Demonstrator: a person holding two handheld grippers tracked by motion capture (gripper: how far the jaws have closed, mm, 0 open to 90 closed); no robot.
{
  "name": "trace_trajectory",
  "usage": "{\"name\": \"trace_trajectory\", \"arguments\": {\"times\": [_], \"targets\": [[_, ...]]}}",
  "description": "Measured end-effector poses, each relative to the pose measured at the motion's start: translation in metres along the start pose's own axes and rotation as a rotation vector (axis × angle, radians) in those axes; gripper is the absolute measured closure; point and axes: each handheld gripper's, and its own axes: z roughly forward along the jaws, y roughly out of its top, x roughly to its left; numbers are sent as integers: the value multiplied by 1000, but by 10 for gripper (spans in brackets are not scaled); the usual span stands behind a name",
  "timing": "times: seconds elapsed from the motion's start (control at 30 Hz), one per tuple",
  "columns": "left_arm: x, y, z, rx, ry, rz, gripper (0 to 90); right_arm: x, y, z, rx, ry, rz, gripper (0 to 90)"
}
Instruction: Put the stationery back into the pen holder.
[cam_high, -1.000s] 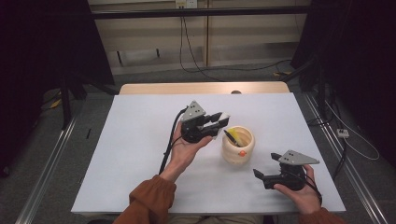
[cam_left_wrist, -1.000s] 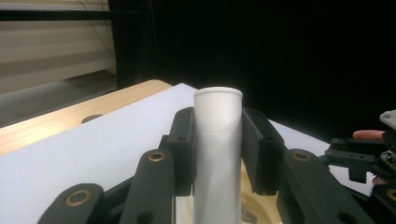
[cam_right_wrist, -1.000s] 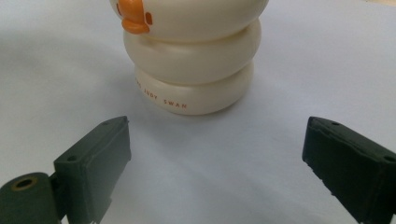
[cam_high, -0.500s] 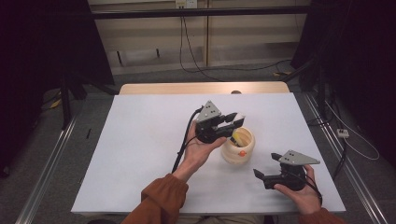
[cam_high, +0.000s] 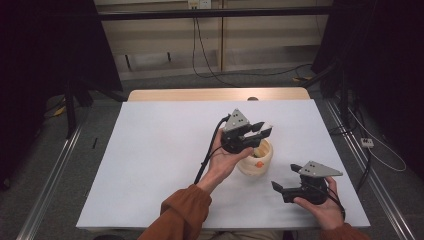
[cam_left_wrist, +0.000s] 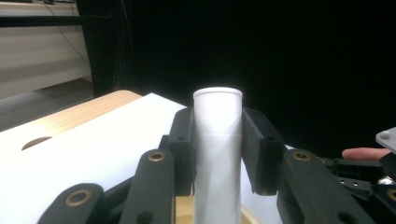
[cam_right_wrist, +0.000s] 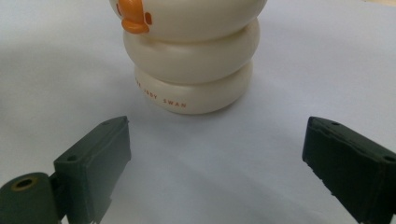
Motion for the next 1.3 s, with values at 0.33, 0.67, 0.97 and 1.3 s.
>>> {"name": "trace_trajectory", "arguments": {"times": [0.33,0.67,0.97,1.3], "targets": [[3,-11,12,42,13,3,672,0,0,0,-1,3,-1,81],[5,-10,8,54,17,-32,489,0,0,0,1,3,-2,81],[10,-6,0,123,50,-35,234,-1,-1,0,1,5,-3,81],[17,0,-13,170,82,1,86,-1,-2,-1,-1,2,5,81]]}}
